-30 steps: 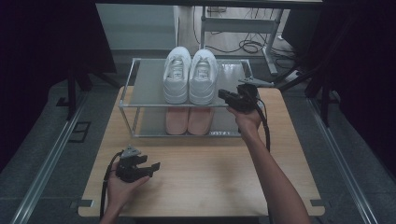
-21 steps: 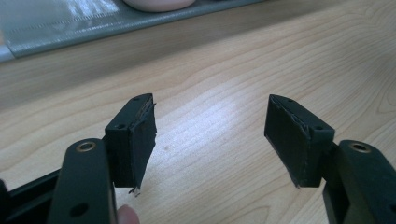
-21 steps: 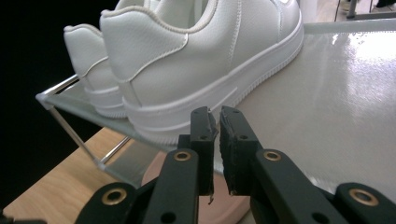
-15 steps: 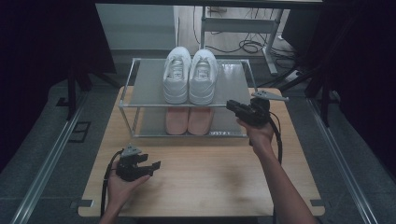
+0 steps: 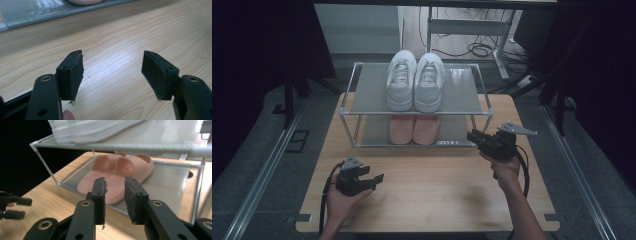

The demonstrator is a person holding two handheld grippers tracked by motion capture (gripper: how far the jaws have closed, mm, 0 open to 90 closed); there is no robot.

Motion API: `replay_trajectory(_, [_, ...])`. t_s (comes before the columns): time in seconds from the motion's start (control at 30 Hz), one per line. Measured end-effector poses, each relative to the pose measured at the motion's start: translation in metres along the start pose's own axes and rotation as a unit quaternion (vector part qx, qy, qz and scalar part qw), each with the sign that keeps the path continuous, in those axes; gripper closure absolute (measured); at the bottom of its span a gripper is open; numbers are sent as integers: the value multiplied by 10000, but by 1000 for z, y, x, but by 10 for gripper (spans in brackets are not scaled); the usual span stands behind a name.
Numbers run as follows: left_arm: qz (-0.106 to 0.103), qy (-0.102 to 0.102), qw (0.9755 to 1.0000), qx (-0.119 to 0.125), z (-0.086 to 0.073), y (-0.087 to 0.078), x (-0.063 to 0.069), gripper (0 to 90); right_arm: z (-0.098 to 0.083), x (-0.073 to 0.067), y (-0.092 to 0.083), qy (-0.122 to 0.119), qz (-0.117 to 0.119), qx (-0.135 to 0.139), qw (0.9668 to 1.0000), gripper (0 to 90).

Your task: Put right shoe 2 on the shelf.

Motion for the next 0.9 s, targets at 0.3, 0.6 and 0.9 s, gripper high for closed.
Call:
replay_trajectory(0.3, [10,-12,10000,-25,-1,1,-1,342,-41,15,-16,54,-106,-7,9999,660])
replay_trajectory(0.6, [21,-14,10000,-13,-1,1,-1,342,-69,22,-21,110,-152,-82,9998,652])
replay_trajectory(0.9, [67,-48,10000,22,3,0,-5,342,-64,17,-28,-70,-137,69,9999,585])
Point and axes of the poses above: each handheld gripper's, and its own axes: y roughly forward along the jaws, z roughly out of its top, x roughly to its right, the point moved 8 cm from there along y, roughly forward along the jaws, and after that the axes turned 2 degrees about -z, right-handed, at the moved point
